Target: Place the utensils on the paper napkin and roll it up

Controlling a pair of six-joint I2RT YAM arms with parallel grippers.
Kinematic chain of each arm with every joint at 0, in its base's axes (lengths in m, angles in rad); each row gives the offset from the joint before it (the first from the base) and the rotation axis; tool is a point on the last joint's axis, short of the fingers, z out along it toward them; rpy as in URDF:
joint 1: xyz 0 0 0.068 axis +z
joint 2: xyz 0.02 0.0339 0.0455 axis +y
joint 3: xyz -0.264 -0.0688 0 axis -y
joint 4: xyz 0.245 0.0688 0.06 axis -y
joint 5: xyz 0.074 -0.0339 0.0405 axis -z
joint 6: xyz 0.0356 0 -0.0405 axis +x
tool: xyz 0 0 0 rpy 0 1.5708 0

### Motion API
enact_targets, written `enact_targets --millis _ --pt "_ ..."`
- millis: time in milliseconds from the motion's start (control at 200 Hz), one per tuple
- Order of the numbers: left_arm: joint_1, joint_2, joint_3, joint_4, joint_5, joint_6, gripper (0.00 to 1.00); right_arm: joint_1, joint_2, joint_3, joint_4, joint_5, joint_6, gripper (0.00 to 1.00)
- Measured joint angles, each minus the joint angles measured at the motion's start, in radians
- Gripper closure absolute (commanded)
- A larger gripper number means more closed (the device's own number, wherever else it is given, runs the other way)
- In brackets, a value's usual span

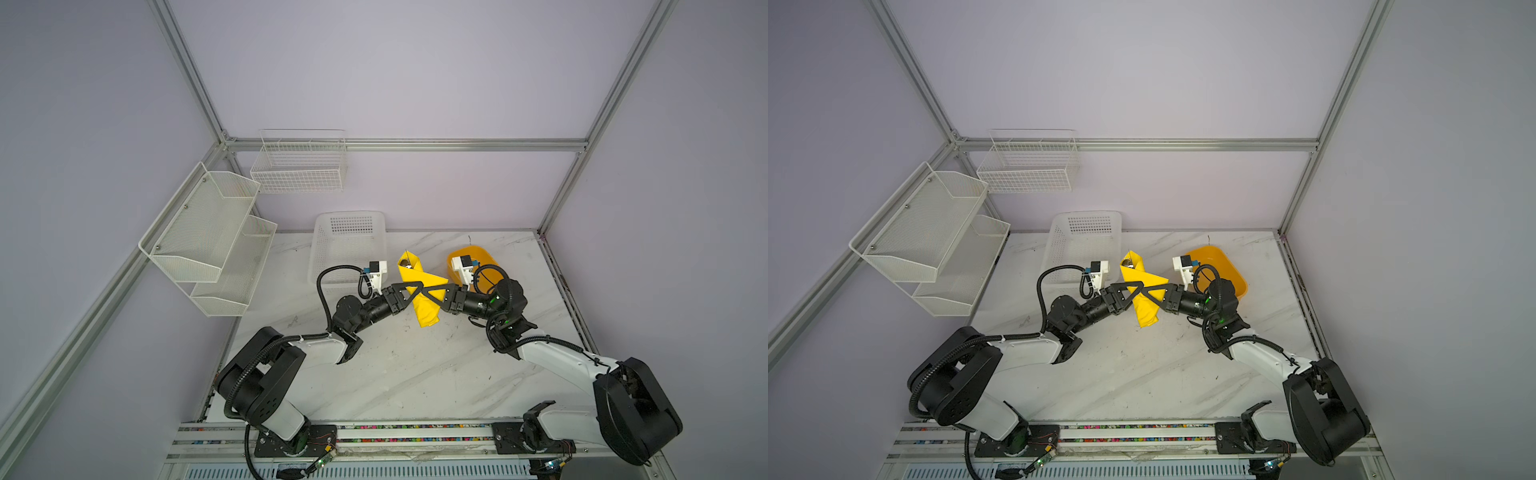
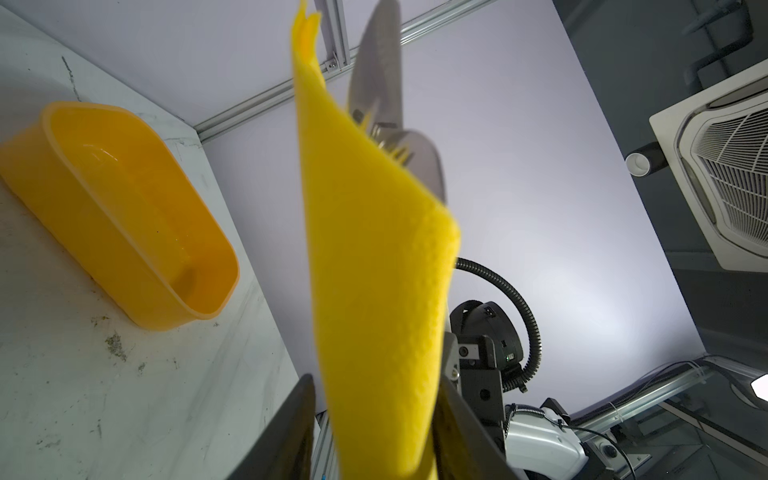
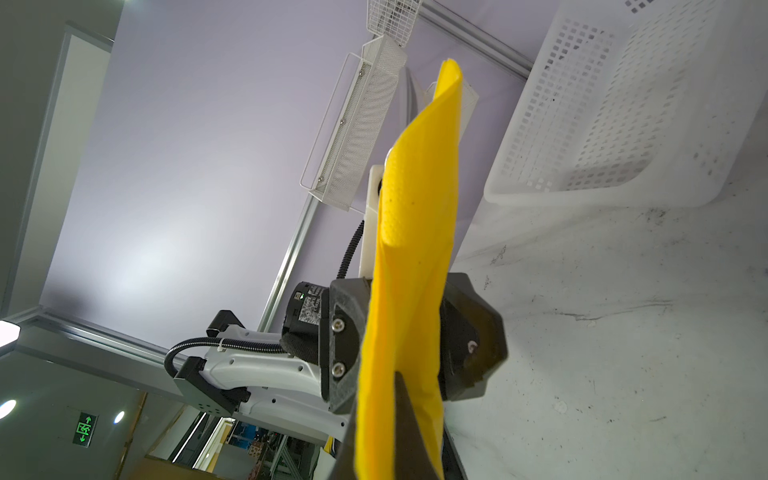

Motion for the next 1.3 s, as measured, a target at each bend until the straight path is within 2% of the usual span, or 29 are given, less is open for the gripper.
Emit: enact_targets --millis 430,1295 --pt "0.0 -0.005 0.0 0.017 -0.004 0.0 0.78 0.0 0.0 -0.008 0.007 0.001 0.0 0.98" --pt "0.0 -0.026 0.0 0.017 -0.011 0.003 0.92 0.0 0.0 -0.01 0.032 0.008 0.0 0.93"
